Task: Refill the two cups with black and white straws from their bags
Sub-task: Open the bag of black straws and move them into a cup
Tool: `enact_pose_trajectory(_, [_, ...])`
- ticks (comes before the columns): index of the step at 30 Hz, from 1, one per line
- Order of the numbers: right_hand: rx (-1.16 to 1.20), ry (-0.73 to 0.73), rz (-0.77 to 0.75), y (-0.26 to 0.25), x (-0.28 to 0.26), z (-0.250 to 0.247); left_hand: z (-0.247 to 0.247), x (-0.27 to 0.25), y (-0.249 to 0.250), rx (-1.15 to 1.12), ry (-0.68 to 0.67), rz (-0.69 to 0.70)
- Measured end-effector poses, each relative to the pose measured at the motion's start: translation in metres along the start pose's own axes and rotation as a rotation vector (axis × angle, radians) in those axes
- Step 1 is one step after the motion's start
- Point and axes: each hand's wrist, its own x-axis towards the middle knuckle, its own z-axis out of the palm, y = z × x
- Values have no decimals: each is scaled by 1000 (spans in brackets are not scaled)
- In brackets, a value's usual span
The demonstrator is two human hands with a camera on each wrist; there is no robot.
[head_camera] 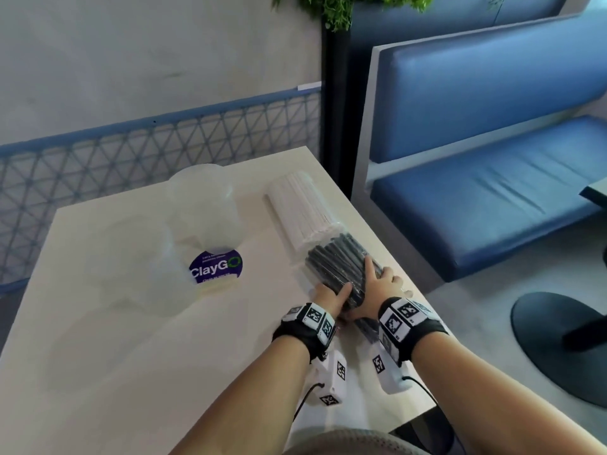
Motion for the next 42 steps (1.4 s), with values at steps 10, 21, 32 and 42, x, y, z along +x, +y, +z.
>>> enact_pose_trajectory(10, [521, 18, -234, -21, -13, -9, -41, -36, 12, -299, 128, 303])
enact_pose_trajectory(21, [1193, -402, -508, -70, -32, -29, -94, -72, 3, 159, 459, 677])
enact_pose_trajectory(32, [1397, -258, -488, -104, -42, -5, -147, -96, -39, 231, 410, 637])
enact_pose_trajectory(42, [1021, -410, -784, -134, -63, 1, -221, -121, -31, -165, 423, 530])
